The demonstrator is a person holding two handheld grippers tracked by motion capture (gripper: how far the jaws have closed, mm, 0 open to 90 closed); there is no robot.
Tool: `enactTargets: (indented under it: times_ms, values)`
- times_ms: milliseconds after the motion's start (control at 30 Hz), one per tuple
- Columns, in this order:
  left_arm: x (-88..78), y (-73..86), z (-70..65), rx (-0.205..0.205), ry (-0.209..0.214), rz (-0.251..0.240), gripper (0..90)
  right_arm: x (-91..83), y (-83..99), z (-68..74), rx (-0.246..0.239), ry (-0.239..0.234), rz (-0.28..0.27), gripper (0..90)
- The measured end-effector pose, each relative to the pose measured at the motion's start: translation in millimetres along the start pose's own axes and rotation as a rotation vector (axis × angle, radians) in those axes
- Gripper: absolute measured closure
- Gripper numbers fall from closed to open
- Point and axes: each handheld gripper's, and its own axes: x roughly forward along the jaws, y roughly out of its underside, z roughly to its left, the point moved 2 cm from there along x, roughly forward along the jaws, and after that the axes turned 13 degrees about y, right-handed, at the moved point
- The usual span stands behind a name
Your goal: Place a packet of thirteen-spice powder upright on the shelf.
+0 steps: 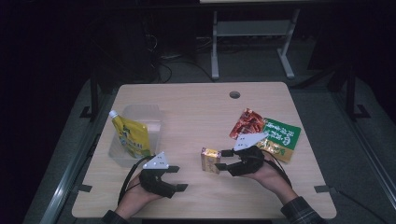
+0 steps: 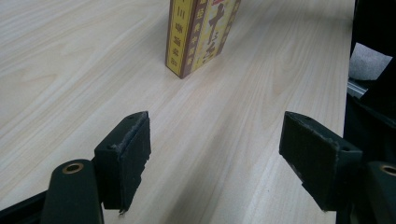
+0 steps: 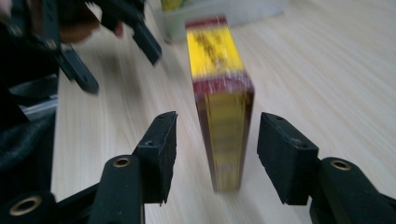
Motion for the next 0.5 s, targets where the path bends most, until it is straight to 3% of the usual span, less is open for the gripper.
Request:
enactTargets:
  times_ms: [267,500]
  values:
    - [2.0,0.7,-0.4,0.000,0.015,0.013,24.3,12.7,-20.9,1.2,-0.028,-0.012,-0.001,46.2]
    - [3.0,1.1,-2.4,-0.004,0.021,0.010,24.2,22.3,-24.9,5.7,-0.062,-0.008,-0.001,54.5]
